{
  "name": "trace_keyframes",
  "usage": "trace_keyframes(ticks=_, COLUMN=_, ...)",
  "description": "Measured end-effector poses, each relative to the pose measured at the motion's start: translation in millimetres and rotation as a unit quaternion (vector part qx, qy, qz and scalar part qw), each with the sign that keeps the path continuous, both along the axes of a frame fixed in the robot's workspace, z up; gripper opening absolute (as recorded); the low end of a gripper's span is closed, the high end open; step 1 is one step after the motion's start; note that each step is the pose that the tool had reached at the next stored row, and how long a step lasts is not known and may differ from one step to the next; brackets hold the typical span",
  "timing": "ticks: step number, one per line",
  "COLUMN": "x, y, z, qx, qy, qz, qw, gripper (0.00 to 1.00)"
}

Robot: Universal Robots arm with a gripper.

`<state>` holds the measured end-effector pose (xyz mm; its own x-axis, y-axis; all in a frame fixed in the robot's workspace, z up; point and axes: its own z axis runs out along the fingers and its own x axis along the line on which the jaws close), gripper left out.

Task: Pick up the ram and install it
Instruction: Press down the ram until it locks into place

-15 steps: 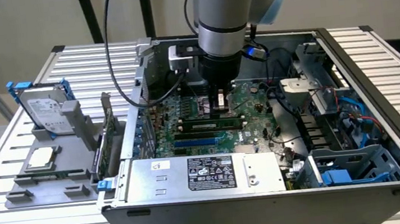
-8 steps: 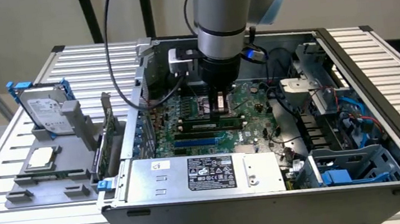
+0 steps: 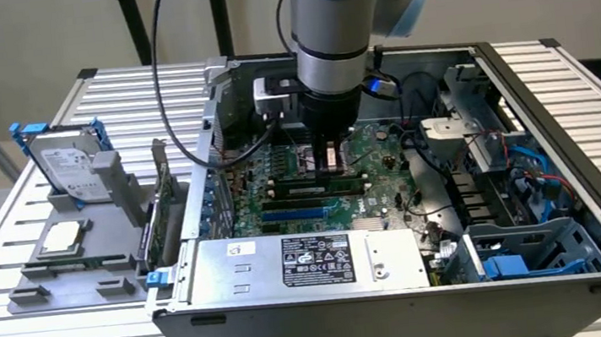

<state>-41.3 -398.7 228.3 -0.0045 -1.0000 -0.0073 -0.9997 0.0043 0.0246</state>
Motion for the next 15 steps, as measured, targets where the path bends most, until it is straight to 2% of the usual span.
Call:
trace_keyframes(ticks=6, x=-0.1, y=0.0, z=-1.8, qx=0.0003, qy=0.0, qz=0.0, qw=1.0, gripper=0.11)
trace_keyframes(ticks=7, x=0.0, y=0.3, z=0.3, qx=0.0013, qy=-0.0003, qz=0.0, qw=1.0, gripper=0.11)
trace_keyframes(ticks=12, x=0.0, y=0.0, z=16.4, qx=0.0001, qy=0.0026, qz=0.0, qw=1.0, gripper=0.11)
trace_keyframes(ticks=15, x=0.0, y=0.1, z=17.3, qx=0.0002, qy=0.0029, qz=0.0, qw=1.0, gripper=0.11)
